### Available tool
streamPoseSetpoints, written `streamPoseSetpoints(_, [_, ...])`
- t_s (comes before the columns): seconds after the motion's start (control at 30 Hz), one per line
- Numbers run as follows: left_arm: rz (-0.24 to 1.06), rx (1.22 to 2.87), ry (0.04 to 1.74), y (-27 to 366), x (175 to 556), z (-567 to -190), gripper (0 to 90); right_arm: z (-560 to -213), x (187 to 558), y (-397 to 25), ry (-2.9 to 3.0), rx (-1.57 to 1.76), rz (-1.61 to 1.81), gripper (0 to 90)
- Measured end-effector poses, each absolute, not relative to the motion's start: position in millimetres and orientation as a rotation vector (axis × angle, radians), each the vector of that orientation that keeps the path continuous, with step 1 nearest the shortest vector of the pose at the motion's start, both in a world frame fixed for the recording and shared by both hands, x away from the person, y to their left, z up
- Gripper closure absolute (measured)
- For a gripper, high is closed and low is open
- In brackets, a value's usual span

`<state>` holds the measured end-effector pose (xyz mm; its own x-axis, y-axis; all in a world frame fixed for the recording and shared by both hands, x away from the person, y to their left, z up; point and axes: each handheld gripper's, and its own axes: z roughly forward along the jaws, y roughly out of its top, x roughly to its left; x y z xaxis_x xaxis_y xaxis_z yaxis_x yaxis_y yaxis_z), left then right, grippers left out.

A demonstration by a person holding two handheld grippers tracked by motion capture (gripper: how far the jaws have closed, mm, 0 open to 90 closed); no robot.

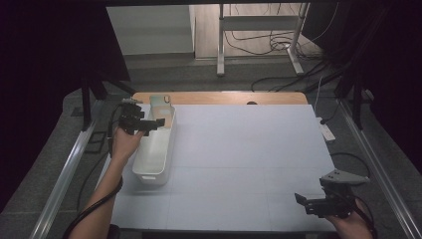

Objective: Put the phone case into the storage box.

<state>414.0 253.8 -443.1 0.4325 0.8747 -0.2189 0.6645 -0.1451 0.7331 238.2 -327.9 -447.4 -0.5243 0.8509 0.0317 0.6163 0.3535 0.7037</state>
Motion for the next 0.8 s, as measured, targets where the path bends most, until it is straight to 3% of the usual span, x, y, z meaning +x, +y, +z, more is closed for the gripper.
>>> streamPoseSetpoints(0.8, [0.314,1.884,1.199,247.0,367.9,-442.2,1.5,-447.6,239.0,-329.0,2.277,1.314,0.965,0.0])
